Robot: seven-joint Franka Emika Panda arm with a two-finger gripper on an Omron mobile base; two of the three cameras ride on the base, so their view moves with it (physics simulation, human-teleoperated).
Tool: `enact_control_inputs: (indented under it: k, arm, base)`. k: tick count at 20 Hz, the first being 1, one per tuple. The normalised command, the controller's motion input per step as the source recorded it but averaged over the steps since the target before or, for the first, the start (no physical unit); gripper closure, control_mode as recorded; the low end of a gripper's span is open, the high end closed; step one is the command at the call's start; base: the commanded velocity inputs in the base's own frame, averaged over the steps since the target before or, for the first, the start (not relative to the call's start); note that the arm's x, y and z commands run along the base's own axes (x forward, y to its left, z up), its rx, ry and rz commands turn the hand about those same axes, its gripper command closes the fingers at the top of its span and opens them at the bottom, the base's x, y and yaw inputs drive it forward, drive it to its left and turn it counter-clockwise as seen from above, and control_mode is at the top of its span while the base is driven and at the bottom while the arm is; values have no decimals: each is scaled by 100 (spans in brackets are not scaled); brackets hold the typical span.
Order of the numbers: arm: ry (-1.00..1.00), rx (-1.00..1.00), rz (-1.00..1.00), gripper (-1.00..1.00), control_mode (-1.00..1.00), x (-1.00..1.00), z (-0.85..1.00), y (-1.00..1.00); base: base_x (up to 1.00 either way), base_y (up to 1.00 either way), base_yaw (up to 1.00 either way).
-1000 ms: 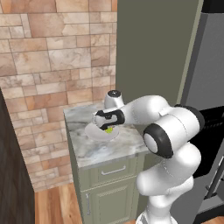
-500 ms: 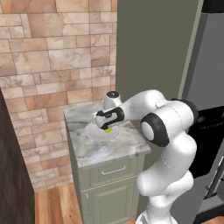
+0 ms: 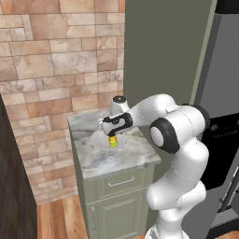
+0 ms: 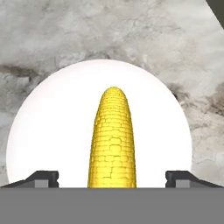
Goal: Pick corn from the fridge and place it on the plate on the counter.
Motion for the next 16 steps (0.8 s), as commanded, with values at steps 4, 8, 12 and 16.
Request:
enact_control_inputs:
  k: [4, 8, 12, 16]
  arm:
    - [0, -3, -5, -100, -100, -18, 9, 3]
    - [-4, 0, -1, -100, -100, -92, 24, 0]
    - [-11, -1, 0, -100, -100, -100, 59, -4]
    - [-3, -3, 5, -100, -100, -100, 89, -18]
  base:
    - [0, 0, 0]
    - [0, 0, 0]
    - [0, 0, 0]
    - [0, 0, 0]
